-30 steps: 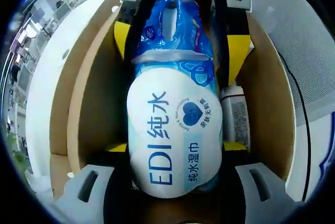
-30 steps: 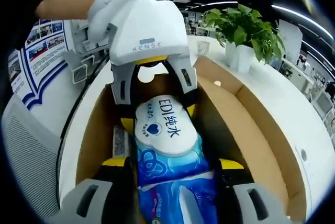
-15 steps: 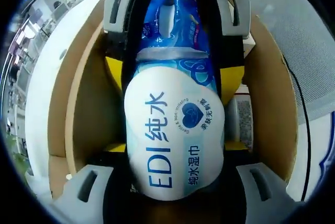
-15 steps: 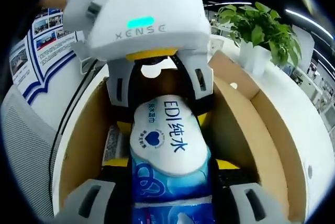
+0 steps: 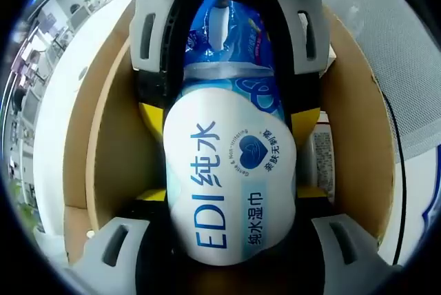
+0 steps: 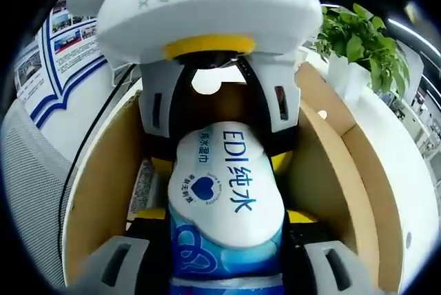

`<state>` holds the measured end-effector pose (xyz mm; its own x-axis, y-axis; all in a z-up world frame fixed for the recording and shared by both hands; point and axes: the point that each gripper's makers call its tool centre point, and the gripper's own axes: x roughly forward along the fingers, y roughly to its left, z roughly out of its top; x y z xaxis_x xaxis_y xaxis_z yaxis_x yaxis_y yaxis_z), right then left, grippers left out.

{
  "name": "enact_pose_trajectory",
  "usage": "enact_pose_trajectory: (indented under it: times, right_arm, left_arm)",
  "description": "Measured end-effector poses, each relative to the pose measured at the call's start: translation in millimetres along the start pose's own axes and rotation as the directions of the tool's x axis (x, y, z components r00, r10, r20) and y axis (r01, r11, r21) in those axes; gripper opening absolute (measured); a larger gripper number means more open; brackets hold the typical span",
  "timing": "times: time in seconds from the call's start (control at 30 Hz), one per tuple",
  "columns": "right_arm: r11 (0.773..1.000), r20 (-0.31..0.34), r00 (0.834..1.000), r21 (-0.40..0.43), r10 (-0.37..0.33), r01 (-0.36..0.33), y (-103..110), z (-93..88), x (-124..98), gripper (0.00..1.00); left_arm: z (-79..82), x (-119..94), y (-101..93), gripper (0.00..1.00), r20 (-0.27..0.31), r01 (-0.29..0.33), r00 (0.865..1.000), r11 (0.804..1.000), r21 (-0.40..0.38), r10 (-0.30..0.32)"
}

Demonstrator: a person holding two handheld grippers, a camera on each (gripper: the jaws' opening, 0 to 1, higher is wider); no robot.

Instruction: Operate the shoe box by opening the lid, removing the specified soft item, and placing it in the target area until the item is outside and the box remains undamaged.

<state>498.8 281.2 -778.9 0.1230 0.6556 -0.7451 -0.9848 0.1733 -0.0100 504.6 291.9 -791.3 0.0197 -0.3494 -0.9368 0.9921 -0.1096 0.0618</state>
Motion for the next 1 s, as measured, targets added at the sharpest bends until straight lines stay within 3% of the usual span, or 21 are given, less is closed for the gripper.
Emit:
enact_pose_trajectory:
  times: [0.27, 0.43, 0.8, 1.0]
  right_arm:
    - [1.000, -0.021, 1.000, -0.005, 0.011, -0.011, 0.9, -0.3, 4.5, 0.62]
    - [1.000, -0.047, 0.999, -0.008, -0.023, 0.022, 0.8, -1.6, 13.7, 0.65]
    - [0.999, 0.007, 0.999, 0.002, -0.036, 0.036, -0.4, 0.1, 15.1, 0.61]
    - [0.999, 0.034, 0.998, 0.009, -0.053, 0.053, -2.2, 0.9, 13.1, 0.58]
  left_arm:
    - [0.7, 0.6, -0.1, 0.69, 0.004, 0.006, 1.000, 1.000, 0.001, -0.006]
    - [1.0, 1.4, -0.8, 0.69, 0.002, 0.010, 1.000, 1.000, 0.004, -0.010]
    - [2.4, 2.3, -2.5, 0.69, 0.037, 0.009, 0.999, 1.000, 0.018, -0.010]
    - [3.3, 1.9, -2.6, 0.69, 0.024, -0.001, 1.000, 1.000, 0.021, 0.000]
